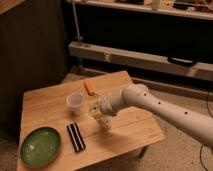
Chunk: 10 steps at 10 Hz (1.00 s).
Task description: Stand the bottle upright
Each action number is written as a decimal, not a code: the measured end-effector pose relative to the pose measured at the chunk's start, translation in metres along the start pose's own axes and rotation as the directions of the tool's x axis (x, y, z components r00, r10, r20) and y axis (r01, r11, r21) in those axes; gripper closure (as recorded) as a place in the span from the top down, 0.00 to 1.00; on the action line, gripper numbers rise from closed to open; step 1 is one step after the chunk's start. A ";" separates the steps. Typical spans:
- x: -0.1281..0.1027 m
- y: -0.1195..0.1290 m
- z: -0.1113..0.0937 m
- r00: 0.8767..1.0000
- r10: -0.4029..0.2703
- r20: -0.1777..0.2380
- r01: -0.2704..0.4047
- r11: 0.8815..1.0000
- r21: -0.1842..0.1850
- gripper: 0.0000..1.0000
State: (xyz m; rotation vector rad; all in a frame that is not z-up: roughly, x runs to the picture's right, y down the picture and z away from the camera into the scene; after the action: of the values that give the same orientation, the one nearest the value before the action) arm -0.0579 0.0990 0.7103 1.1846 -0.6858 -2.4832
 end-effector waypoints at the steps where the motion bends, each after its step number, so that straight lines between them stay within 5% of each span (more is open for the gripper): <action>1: -0.003 0.001 -0.005 0.999 0.015 -0.041 -0.015 1.000 -0.002 0.19; 3: -0.003 0.002 -0.014 0.992 0.029 -0.126 -0.029 1.000 0.000 0.19; 5: 0.000 0.000 -0.021 0.988 0.025 -0.153 -0.027 1.000 -0.006 0.22; 10: -0.006 -0.001 -0.021 0.990 0.042 -0.134 -0.043 0.999 -0.007 0.72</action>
State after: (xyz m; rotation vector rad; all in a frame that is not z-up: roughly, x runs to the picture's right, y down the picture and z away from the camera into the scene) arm -0.0382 0.0967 0.7023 1.3057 -0.6540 -2.3444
